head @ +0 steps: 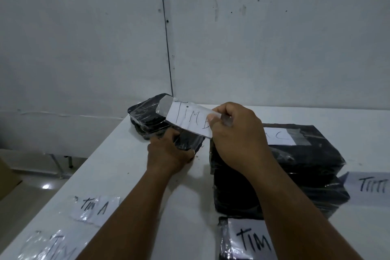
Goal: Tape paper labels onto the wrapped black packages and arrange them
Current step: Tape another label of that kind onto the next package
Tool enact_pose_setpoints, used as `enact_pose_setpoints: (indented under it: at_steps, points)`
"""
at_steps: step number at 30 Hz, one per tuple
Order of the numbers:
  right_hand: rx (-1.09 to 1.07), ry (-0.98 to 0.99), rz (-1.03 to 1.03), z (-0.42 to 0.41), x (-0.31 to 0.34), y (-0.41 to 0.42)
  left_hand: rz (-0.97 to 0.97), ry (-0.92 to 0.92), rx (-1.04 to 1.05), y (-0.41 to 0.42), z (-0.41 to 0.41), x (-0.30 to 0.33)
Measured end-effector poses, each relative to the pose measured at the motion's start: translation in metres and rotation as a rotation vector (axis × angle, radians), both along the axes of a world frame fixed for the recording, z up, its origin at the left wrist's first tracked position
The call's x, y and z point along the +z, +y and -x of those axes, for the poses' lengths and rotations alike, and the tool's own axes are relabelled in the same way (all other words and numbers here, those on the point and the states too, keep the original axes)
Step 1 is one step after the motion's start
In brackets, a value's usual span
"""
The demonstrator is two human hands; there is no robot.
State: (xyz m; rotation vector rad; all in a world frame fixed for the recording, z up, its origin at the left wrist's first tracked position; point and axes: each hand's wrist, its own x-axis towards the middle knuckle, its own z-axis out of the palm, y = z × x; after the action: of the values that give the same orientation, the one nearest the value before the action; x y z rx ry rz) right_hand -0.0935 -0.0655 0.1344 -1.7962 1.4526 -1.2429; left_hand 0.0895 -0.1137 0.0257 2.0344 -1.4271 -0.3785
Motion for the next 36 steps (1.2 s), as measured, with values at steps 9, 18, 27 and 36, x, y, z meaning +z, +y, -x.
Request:
enact_pose_setpoints:
  at_steps: [9,18,27,36]
  points:
    - [0.033,-0.065,0.073,0.001,-0.003,0.005,0.069,0.068,0.06,0.093,-0.034,0.017]
    - [0.105,0.014,0.266,0.001,-0.003,0.026,-0.015,0.087,-0.135,0.175,-0.061,0.022]
    - [0.353,0.209,0.099,-0.012,-0.004,0.057,-0.121,0.044,-0.34,0.204,-0.102,0.018]
    - [0.419,0.194,-0.13,-0.036,-0.005,0.061,-0.122,0.024,-0.413,0.207,-0.122,0.03]
